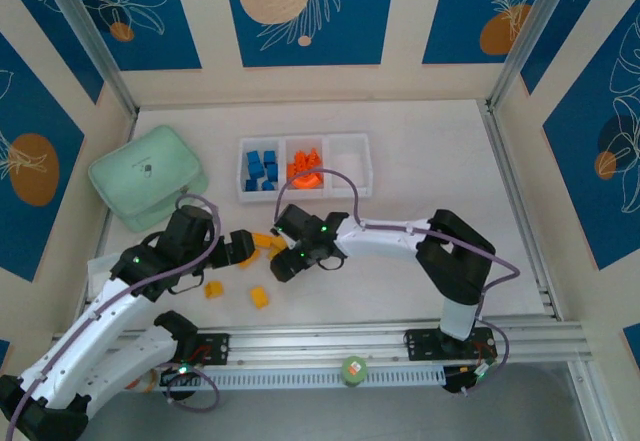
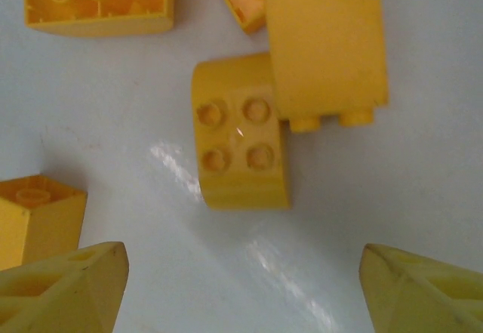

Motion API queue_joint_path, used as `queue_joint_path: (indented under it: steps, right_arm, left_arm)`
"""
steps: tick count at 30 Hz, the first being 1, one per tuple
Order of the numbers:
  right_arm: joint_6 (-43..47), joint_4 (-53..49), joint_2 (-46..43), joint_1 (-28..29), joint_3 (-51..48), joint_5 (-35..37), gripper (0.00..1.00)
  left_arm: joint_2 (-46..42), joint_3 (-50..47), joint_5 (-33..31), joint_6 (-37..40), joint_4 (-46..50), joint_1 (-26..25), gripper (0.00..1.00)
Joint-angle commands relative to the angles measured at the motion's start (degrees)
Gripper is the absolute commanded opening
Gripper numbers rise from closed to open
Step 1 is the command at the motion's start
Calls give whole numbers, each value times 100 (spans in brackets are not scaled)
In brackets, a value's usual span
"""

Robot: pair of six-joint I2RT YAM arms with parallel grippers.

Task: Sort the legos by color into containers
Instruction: Pick up the lego from the bottom-center of the table.

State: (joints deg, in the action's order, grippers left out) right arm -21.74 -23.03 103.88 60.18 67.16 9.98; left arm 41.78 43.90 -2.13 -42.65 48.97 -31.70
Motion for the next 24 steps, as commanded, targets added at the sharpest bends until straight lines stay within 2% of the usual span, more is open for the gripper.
queue_joint_path:
  steps: [1, 13, 24]
  right_arm:
    - [185, 189, 203, 70, 223, 187, 79]
    - [240, 133, 923, 125, 627, 470, 61]
    - [359, -156, 1086, 341, 963, 601, 34]
  left_arm:
    - [-54, 86, -246, -162, 242, 59, 99]
    - [-67, 131, -349, -137, 388, 59, 99]
    - [-48, 237, -350, -60, 490, 61, 99]
